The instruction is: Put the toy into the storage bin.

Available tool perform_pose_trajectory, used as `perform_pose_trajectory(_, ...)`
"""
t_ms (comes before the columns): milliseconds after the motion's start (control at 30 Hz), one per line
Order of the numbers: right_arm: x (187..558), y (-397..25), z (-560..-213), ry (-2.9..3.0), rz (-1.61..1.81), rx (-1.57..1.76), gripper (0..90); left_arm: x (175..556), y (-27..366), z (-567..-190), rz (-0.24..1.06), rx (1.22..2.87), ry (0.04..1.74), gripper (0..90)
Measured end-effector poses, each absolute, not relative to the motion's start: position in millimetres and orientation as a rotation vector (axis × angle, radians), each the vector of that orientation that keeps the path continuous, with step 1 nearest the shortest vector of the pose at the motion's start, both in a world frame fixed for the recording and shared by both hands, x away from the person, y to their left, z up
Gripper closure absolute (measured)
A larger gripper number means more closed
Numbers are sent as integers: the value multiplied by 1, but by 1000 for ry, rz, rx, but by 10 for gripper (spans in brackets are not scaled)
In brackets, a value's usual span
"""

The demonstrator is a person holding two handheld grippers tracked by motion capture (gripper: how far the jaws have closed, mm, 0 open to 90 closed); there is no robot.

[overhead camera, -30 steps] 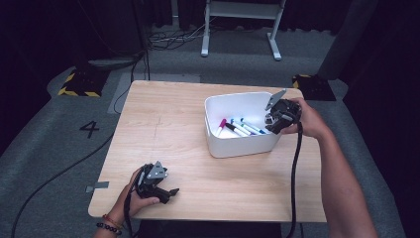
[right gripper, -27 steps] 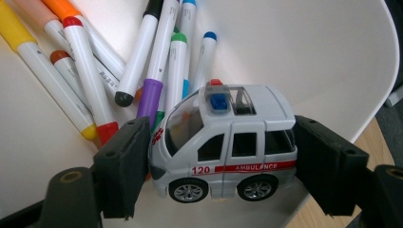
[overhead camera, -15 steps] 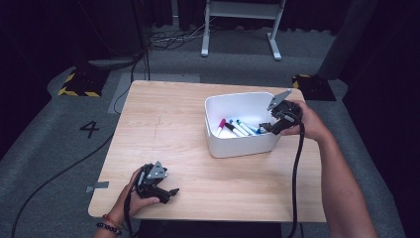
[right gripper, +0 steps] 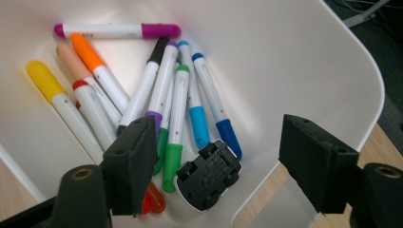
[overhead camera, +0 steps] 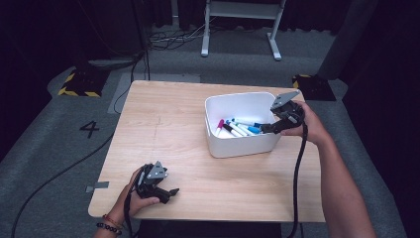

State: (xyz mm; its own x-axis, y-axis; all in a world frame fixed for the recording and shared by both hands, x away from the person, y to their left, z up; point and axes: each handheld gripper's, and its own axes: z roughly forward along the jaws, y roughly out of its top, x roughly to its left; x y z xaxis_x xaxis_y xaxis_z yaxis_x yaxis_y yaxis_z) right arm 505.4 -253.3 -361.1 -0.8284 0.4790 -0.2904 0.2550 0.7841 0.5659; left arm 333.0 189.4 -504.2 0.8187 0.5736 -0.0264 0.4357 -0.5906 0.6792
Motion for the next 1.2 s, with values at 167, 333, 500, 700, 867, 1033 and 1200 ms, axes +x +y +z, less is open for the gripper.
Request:
perform_pose_trajectory(167, 498, -257, -357, 2487, 833, 642, 293, 333, 189, -504, 255, 2292, 737, 131)
perform_pose_trajectory(333, 490, -261, -354, 2440, 918, 721, 276, 333, 189, -504, 254, 2294, 737, 131)
perform_pose_trajectory(500, 481, -265, -348, 2383, 1018, 772, 271, 333, 189, -504, 254, 2294, 737, 131)
perform_pose_trajectory(700, 467, -270, -344, 2341, 1071, 777, 265, 333, 189, -504, 254, 2294, 737, 131)
perform_pose_trajectory(867, 455, -278, -343, 2317, 1125, 790, 265, 333, 189, -504, 252, 2293, 739, 131)
perform_pose_trajectory(1033, 444, -282, -344, 2306, 1130, 765, 267, 333, 189, -504, 253, 2294, 737, 131)
perform_pose_trajectory(1200, 432, -288, -347, 2292, 1120, 753, 270, 333, 189, -504, 253, 2293, 737, 131)
